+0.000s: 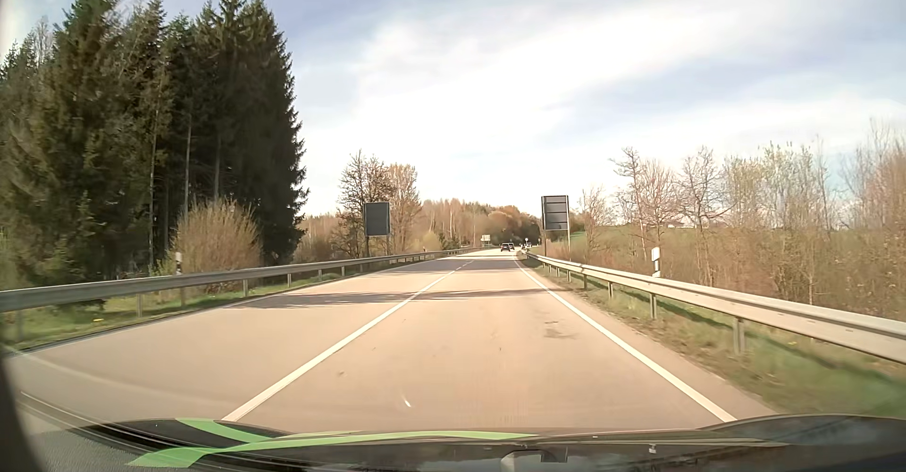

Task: Follow the waypoints while adhering to traffic rules and regulations

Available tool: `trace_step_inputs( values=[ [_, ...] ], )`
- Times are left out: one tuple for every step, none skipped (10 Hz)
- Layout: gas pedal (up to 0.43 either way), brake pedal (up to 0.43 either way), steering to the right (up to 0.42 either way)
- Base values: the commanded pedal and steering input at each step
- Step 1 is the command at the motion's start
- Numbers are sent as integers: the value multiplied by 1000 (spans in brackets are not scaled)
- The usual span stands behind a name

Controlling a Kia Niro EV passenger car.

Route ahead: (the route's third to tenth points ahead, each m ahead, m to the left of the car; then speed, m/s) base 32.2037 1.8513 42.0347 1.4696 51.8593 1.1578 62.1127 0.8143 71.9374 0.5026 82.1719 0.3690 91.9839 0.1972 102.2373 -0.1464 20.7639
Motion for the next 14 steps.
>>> trace_step_inputs(
  values=[
    [87, 0, 1],
    [87, 0, 1],
    [87, 0, 1],
    [87, 0, 1],
    [87, 0, 1],
    [87, 0, 1],
    [87, 0, 2],
    [87, 0, 4],
    [87, 0, 4],
    [87, 0, 4],
    [87, 0, 4],
    [87, 0, 4],
    [87, 0, 4],
    [87, 0, 4]
  ],
)
